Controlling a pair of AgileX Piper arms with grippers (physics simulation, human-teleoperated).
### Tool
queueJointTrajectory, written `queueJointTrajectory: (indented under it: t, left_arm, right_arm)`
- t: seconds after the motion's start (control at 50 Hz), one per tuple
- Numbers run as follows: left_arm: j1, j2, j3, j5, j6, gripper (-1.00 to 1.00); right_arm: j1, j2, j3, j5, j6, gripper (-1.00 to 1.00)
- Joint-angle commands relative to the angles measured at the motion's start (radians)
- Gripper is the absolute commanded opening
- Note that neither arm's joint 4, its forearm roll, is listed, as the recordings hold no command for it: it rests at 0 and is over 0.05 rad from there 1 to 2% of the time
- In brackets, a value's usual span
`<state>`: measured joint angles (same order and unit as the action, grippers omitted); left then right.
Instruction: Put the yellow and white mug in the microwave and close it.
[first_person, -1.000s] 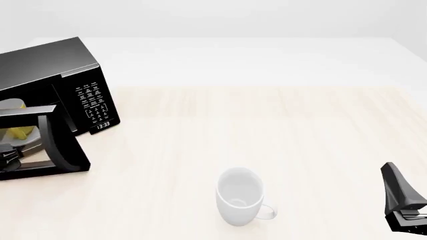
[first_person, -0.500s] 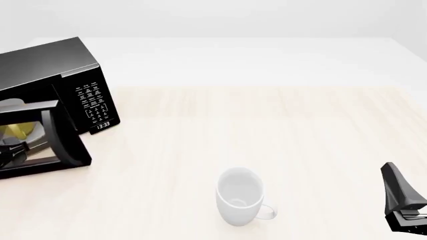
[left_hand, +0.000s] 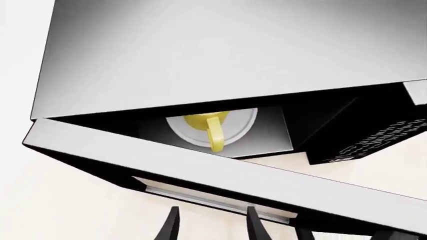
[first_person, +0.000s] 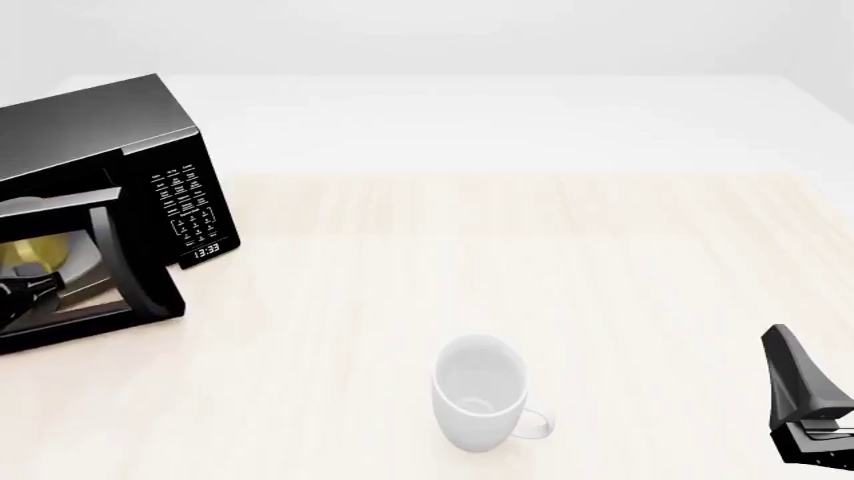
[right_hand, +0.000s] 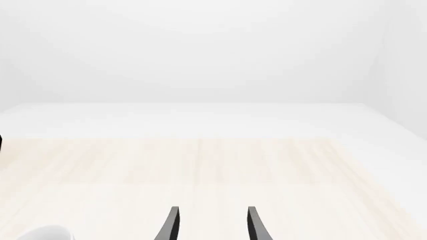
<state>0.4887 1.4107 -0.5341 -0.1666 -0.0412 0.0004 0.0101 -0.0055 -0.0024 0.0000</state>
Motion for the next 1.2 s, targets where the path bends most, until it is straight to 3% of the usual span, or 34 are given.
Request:
queueJointTrajectory:
  t: [0.02,1.2]
  left_arm:
    - [-0.003,0.025,-0.025,-0.002,-0.026,1.00]
    - [-0.017,0.133,-0.166,0.021,-0.062,1.00]
  right_arm:
    - [0.000,-0.002,0.001,0.001,0.000,1.00]
    - [0.000,-0.002,0.001,0.001,0.000,1.00]
